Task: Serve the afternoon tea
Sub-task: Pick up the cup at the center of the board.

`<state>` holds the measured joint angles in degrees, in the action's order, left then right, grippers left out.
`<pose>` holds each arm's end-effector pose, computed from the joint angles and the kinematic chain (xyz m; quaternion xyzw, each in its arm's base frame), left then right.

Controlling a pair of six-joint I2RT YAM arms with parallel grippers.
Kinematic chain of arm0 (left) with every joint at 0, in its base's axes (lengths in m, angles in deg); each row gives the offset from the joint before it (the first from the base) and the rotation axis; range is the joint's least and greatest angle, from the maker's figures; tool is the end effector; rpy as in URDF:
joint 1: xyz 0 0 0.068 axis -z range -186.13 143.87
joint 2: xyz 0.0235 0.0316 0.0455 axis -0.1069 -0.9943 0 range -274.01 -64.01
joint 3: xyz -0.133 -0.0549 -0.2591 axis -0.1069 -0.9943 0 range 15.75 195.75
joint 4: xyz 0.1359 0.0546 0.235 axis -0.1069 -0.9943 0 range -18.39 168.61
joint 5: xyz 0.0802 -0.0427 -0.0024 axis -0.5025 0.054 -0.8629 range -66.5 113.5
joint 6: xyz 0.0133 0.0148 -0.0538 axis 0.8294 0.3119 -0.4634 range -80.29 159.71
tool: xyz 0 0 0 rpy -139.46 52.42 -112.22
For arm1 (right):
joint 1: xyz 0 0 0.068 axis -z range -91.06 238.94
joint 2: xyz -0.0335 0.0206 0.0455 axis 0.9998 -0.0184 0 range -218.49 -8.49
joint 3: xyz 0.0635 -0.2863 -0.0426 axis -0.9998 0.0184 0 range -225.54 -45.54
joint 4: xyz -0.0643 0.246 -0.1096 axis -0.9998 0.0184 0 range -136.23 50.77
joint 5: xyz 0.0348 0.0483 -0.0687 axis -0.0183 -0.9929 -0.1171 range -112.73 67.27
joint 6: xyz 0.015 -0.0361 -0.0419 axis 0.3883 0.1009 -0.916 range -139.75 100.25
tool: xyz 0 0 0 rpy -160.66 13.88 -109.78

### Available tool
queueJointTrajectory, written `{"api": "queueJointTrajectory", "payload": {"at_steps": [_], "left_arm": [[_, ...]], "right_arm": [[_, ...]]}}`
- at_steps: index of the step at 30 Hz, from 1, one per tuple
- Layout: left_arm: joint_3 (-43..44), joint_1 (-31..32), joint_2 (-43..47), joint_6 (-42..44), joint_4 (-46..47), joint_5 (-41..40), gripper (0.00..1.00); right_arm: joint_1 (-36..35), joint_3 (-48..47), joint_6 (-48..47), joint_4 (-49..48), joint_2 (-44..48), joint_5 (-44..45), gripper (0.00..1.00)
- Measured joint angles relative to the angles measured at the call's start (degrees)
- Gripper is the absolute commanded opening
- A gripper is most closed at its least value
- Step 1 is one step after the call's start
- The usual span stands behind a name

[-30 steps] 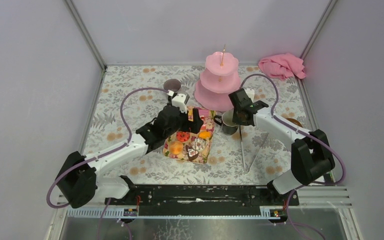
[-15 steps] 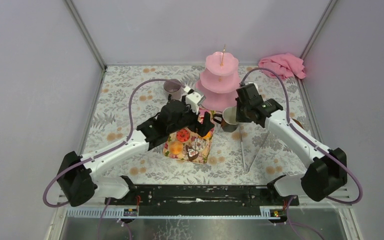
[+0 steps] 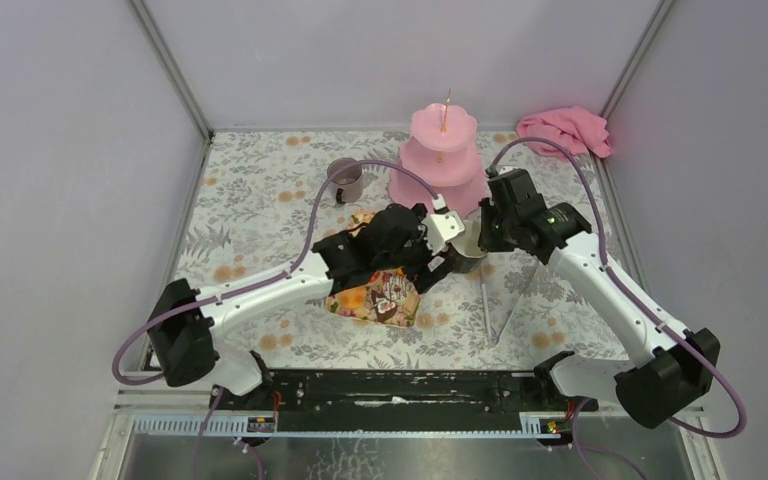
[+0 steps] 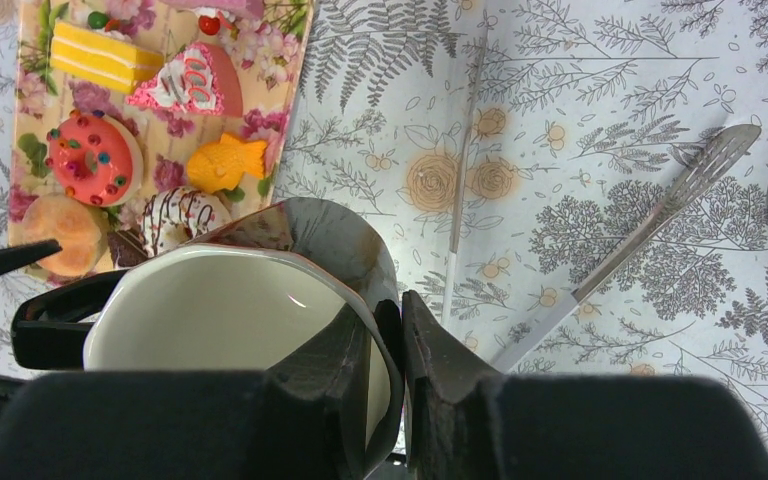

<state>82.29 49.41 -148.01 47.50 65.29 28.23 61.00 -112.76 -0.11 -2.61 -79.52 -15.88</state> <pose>0.1984 -0.2951 0.3204 0.4734 0.7287 -0.2327 0.4368 0.2393 0.1215 0.3445 -0.0457 0.9292 0.0953 0.3541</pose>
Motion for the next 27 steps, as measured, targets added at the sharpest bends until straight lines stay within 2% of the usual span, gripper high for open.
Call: {"api": "queueJointTrajectory", "payload": {"at_steps": [12, 20, 27], "left_arm": [[2.03, 2.32, -2.64, 8.24, -0.92, -2.49, 0.85], [3.13, 2.95, -4.39, 12.04, -2.49, -3.08, 0.71], [3.26, 2.97, -4.68, 13.94, -3.19, -3.50, 0.44]], "right_arm": [[-0.20, -0.11, -1.33, 2.64, 0.79, -0.98, 0.00], [-1.09, -0.55, -1.88, 3.74, -0.42, -0.96, 0.00], [-1.90, -2.38, -2.45, 4.33, -2.64, -0.94, 0.00]]}}
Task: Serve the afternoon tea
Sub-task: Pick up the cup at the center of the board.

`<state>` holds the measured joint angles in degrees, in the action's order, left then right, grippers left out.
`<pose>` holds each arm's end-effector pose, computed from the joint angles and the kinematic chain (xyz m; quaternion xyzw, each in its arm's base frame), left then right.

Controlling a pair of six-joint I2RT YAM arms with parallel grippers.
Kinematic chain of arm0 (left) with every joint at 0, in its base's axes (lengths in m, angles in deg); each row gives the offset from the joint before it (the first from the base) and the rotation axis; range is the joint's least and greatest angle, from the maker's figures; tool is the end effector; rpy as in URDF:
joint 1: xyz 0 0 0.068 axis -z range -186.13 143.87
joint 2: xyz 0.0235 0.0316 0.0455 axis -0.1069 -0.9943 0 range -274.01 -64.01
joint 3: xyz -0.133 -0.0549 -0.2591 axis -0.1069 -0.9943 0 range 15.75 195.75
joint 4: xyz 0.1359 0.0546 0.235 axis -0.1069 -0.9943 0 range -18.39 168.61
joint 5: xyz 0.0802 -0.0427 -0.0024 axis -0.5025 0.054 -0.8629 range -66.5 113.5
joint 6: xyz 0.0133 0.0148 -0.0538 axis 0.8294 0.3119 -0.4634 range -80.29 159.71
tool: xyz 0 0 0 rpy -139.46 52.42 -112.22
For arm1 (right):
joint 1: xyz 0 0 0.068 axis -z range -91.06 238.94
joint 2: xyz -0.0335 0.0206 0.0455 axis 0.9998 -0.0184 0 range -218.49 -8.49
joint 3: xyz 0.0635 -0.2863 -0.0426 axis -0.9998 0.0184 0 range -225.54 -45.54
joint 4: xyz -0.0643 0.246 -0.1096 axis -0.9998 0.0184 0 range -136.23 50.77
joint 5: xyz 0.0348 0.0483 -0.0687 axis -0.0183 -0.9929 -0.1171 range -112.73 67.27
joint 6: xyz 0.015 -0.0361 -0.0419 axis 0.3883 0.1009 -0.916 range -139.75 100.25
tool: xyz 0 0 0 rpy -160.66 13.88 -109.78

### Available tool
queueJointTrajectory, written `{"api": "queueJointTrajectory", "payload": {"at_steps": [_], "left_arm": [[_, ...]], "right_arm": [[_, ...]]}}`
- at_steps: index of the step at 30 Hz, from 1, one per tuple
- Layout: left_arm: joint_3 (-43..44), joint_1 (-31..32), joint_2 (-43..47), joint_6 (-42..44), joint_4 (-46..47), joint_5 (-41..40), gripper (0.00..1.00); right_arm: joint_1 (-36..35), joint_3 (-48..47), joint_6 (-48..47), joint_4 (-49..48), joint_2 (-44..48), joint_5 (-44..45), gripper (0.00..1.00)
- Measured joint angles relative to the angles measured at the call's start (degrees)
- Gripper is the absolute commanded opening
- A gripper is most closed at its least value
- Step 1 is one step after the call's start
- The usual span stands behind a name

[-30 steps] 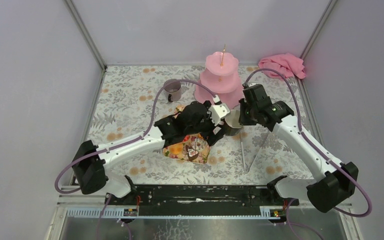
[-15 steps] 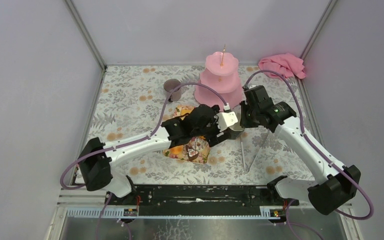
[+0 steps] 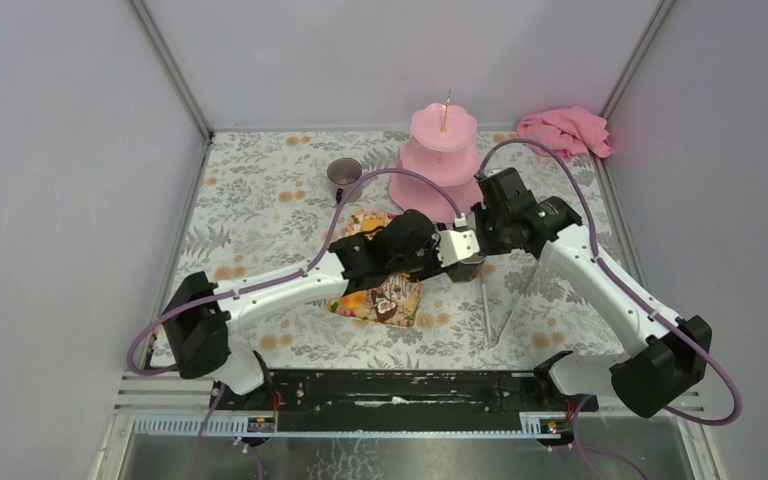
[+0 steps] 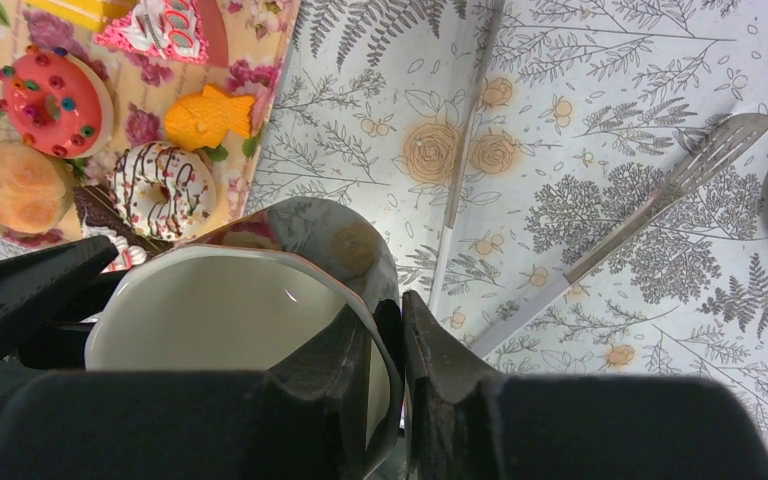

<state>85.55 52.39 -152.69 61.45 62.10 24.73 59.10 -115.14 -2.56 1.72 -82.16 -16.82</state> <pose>0.1943 -0.3190 0.3075 0.5765 0.6762 -0.1538 0.4322 0.2400 0.1329 0.3414 -0.0874 0.9404 0.0850 0.3175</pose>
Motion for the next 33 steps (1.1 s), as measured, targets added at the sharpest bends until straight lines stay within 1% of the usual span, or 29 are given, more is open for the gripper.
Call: {"api": "queueJointTrajectory", "payload": {"at_steps": [4, 6, 7, 9, 11, 24, 26, 28, 29, 31, 33], "left_arm": [[0.17, -0.11, -0.20, 0.76, -0.11, -0.48, 0.39], [0.17, -0.13, -0.22, 0.98, -0.20, -0.57, 0.39], [0.15, -0.13, -0.24, 1.05, -0.22, -0.57, 0.40], [0.15, -0.13, -0.39, 1.14, -0.22, -0.52, 0.45], [0.15, -0.13, -0.61, 1.14, -0.20, -0.28, 0.47], [0.59, -0.13, -1.95, 0.92, 0.28, 0.50, 0.48], [0.61, -0.13, -2.03, 0.85, 0.39, 0.92, 0.44], [0.81, -0.13, -2.27, 0.74, 0.39, 1.16, 0.36], [0.85, -0.20, -2.45, 0.70, 0.42, 1.22, 0.30], [0.90, -0.42, -2.75, 0.61, 0.48, 1.27, 0.13], [0.98, -0.52, -3.08, 0.28, 0.39, 2.23, 0.00]], "right_arm": [[-0.24, -0.83, -0.68, 1.33, -0.85, 0.00, 0.00], [-0.39, -1.38, -0.94, 1.97, -1.38, 0.02, 0.00], [-0.46, -1.60, -0.96, 2.23, -1.57, 0.02, 0.00], [-0.55, -1.95, -1.05, 2.64, -2.03, 0.02, 0.00], [-0.55, -2.38, -1.09, 2.89, -2.62, 0.02, 0.00], [-0.72, -3.41, -1.22, 3.39, -4.35, -0.02, 0.00], [-0.90, -3.41, -1.22, 3.43, -4.48, -0.07, 0.00], [-1.01, -3.43, -1.36, 3.54, -4.76, -0.26, 0.00], [-1.03, -3.50, -1.44, 3.67, -4.94, -0.33, 0.00], [-1.03, -3.50, -1.66, 3.87, -5.20, -0.55, 0.00], [-1.07, -3.50, -2.19, 4.00, -5.31, -0.50, 0.00]]}}
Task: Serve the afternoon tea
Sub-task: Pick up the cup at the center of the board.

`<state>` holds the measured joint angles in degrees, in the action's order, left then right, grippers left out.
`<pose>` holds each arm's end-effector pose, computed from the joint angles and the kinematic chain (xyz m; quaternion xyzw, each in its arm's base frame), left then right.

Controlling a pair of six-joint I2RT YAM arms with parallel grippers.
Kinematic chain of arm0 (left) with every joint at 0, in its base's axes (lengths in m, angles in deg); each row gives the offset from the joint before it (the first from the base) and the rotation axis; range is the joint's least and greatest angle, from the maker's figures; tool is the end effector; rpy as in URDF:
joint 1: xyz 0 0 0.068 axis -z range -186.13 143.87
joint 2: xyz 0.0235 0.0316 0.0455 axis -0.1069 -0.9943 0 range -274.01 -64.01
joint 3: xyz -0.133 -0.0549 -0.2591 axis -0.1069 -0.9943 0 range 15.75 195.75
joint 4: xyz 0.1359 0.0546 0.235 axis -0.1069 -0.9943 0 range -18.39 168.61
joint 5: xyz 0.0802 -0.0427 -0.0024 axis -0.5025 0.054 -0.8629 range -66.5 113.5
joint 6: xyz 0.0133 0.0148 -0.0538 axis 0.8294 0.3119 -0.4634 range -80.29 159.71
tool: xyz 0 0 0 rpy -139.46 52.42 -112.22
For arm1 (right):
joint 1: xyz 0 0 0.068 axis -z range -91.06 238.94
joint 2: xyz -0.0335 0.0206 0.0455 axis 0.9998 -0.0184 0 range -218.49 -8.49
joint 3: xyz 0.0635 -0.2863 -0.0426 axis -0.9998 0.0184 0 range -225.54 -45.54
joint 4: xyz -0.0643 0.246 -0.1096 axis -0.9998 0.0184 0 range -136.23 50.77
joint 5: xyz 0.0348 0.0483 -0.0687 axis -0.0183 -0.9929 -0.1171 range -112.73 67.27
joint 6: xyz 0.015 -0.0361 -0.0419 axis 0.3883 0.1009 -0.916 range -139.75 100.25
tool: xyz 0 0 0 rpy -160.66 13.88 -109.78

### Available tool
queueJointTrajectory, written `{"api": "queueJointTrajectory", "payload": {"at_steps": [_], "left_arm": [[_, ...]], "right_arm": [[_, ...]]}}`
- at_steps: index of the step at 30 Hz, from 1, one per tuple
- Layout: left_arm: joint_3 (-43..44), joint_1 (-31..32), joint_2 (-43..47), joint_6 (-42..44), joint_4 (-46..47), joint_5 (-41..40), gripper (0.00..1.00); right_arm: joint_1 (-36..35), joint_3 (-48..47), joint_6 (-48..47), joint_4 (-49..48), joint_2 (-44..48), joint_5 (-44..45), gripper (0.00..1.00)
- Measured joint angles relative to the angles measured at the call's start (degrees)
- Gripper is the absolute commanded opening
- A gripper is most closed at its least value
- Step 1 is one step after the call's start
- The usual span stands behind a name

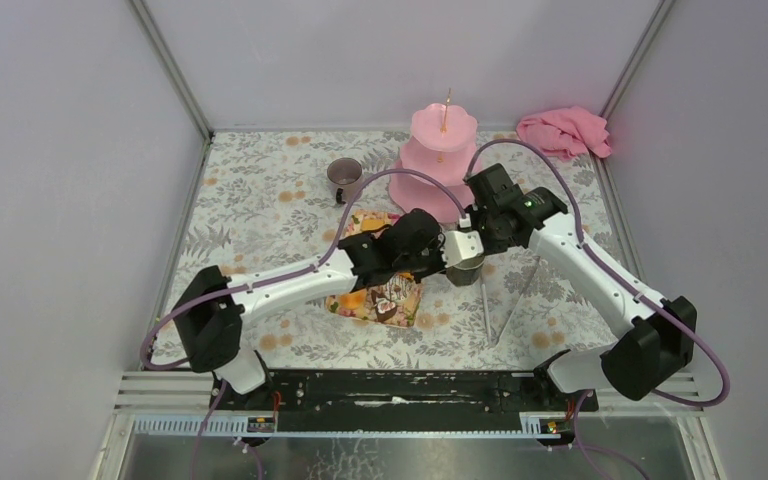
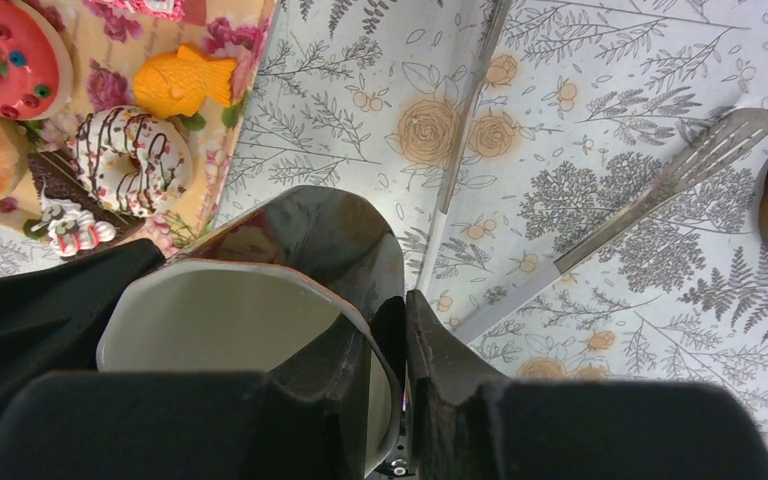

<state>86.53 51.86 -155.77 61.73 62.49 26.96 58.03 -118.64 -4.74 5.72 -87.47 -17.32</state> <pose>0.2024 -0.3284 0.2950 0.5856 0.6769 -0.1632 0.4150 0.2524 0.1467 0.3326 -0.1199 0.9523 0.0663 0.2726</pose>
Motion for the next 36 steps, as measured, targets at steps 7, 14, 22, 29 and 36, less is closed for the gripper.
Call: {"api": "queueJointTrajectory", "payload": {"at_steps": [7, 14, 22, 29, 36], "left_arm": [[1.42, -0.31, -1.84, -0.70, -0.31, 2.10, 0.00], [1.18, -0.31, -2.03, -1.90, 0.31, 2.67, 0.00], [-3.23, -0.02, -1.14, -6.38, 5.90, -0.15, 0.00], [-6.80, 0.52, -1.14, -8.26, 6.03, -1.05, 0.00], [-6.97, 0.55, -0.83, -8.87, 6.49, -1.18, 0.00]], "right_arm": [[-0.09, -0.04, -1.31, 0.74, -0.04, 1.73, 0.00], [-0.09, -0.04, -1.27, 1.40, -0.04, 2.32, 0.13], [-0.13, 0.20, 2.19, -2.99, 0.33, 3.48, 0.39], [-0.22, 0.22, 4.74, -7.32, 3.50, 3.48, 0.49], [-0.28, 0.48, 7.17, -8.33, 6.32, 6.16, 0.60]]}}
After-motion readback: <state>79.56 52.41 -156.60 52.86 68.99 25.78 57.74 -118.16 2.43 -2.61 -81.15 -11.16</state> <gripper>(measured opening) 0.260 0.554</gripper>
